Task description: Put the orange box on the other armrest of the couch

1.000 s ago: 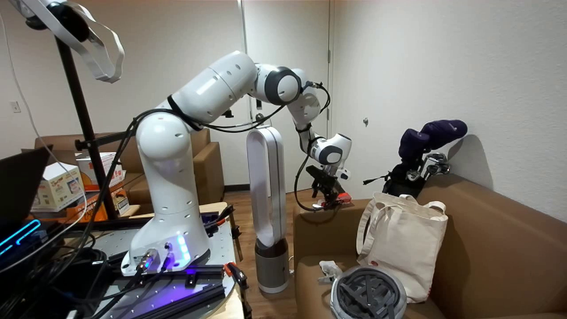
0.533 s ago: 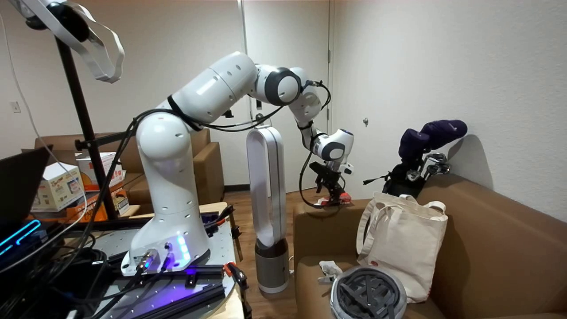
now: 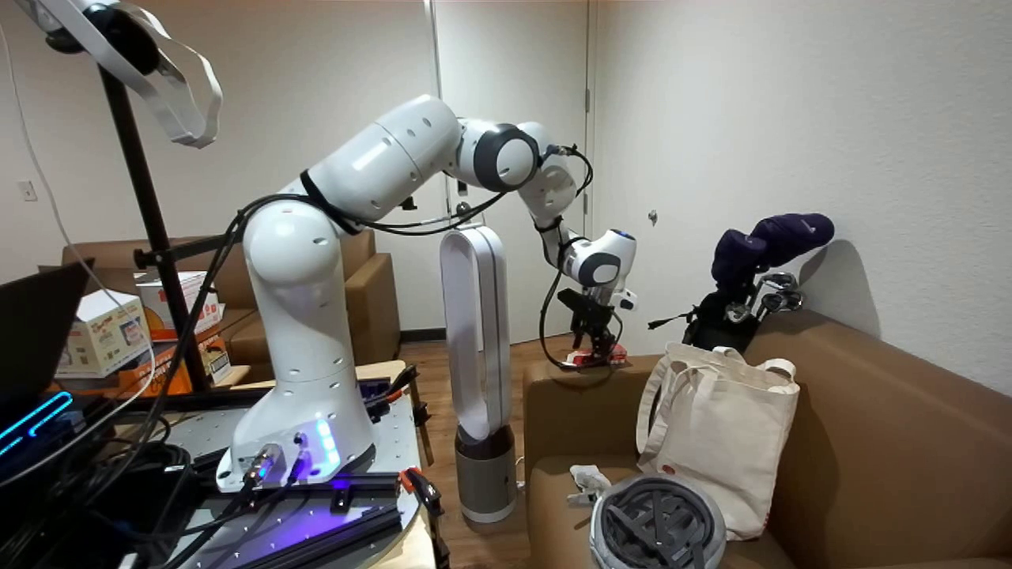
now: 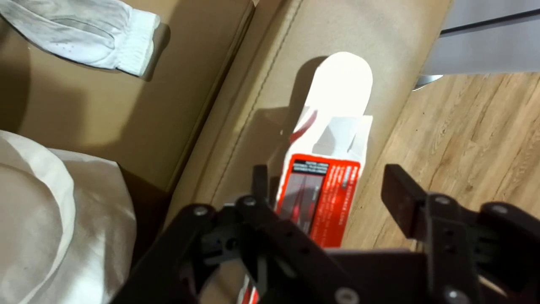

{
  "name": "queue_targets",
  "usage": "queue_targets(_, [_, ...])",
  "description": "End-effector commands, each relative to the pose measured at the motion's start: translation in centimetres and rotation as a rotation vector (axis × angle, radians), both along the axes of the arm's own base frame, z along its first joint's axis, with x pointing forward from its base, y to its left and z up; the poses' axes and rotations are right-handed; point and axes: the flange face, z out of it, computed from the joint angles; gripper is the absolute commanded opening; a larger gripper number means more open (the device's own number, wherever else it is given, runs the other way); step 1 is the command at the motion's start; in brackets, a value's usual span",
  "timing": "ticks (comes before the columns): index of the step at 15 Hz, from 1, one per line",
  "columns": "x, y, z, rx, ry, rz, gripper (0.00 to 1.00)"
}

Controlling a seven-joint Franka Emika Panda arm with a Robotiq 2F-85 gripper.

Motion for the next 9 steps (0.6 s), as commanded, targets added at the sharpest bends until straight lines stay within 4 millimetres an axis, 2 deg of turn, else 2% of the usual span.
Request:
queue_targets(1, [0.3,-1.0,-1.4,0.002,-0.004,0.004,0.42])
queue_targets(4, [0.3,-1.3,-1.7,-0.001,0.002,-0.003,0.23])
queue_targets(6, [0.3,-1.0,-1.1,-0.002,-0.007,-0.005,0.11])
queue_targets(9, [0.5,-0.8,1.2,0.020,-0.017,-0.008,0.04])
